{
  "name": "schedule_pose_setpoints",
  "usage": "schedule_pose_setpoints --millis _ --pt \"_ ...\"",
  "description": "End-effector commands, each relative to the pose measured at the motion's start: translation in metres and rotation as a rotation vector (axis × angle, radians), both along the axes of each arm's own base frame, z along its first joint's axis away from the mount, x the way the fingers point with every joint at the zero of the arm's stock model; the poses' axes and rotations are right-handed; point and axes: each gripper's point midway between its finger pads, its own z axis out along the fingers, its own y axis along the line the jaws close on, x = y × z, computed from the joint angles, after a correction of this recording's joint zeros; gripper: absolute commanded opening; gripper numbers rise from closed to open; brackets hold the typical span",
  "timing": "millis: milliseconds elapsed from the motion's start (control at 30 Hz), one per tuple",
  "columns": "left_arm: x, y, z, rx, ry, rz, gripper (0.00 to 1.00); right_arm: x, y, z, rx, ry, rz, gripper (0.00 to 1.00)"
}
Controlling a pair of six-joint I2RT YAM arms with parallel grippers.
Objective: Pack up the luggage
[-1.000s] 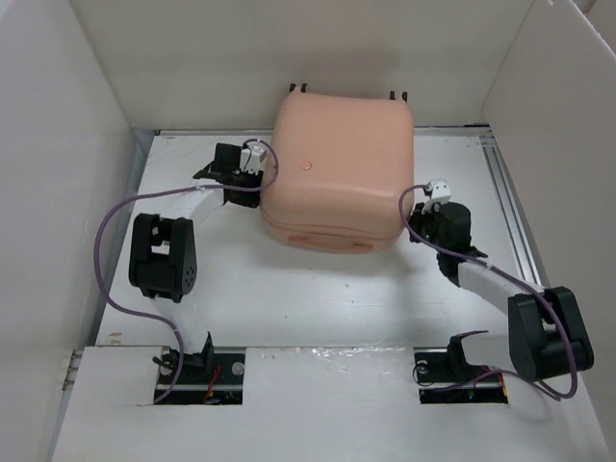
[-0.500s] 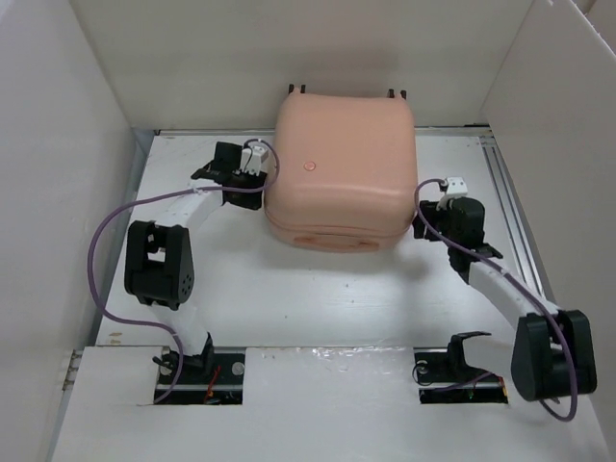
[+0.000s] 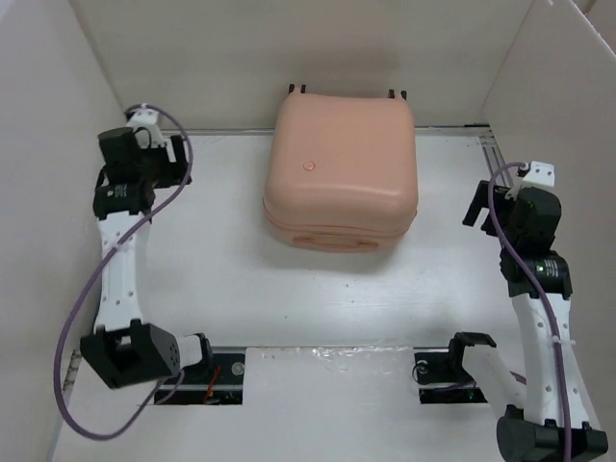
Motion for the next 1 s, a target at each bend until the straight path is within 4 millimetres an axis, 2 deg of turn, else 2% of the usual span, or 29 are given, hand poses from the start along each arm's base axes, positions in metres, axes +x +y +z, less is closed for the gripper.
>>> schedule_pose_setpoints --millis 0,67,167,300,467,833,967 --pt "-0.028 0.034 0.019 -0.011 -0.054 0.161 0.76 -0.032 -0.012 0.0 0.001 0.112 -0.096 1.0" --pt "-0.041 0.051 0.019 0.03 -0.067 0.25 0.8 -0.043 -0.011 0.003 0.009 0.122 -0.1 1.0" --pt "-0.054 0.056 0.001 0.052 -0.005 0.282 0.84 -0.06 -0.009 0.012 0.009 0.099 -0.1 1.0" --pt "-0.067 0.049 -0.012 0.041 0.029 0.268 0.89 -0.082 -0.009 0.027 0.002 0.021 -0.109 1.0" --pt "-0.08 0.039 -0.013 0.02 0.029 0.232 0.94 -0.104 -0.004 0.04 0.007 -0.065 -0.092 1.0" --pt "-0.097 0.021 -0.01 -0.017 -0.012 0.175 0.97 -0.126 -0.003 0.046 0.006 -0.085 -0.092 1.0" --pt "-0.101 0.016 -0.008 -0.025 -0.025 0.156 0.99 -0.128 -0.002 0.048 0.014 -0.099 -0.095 1.0"
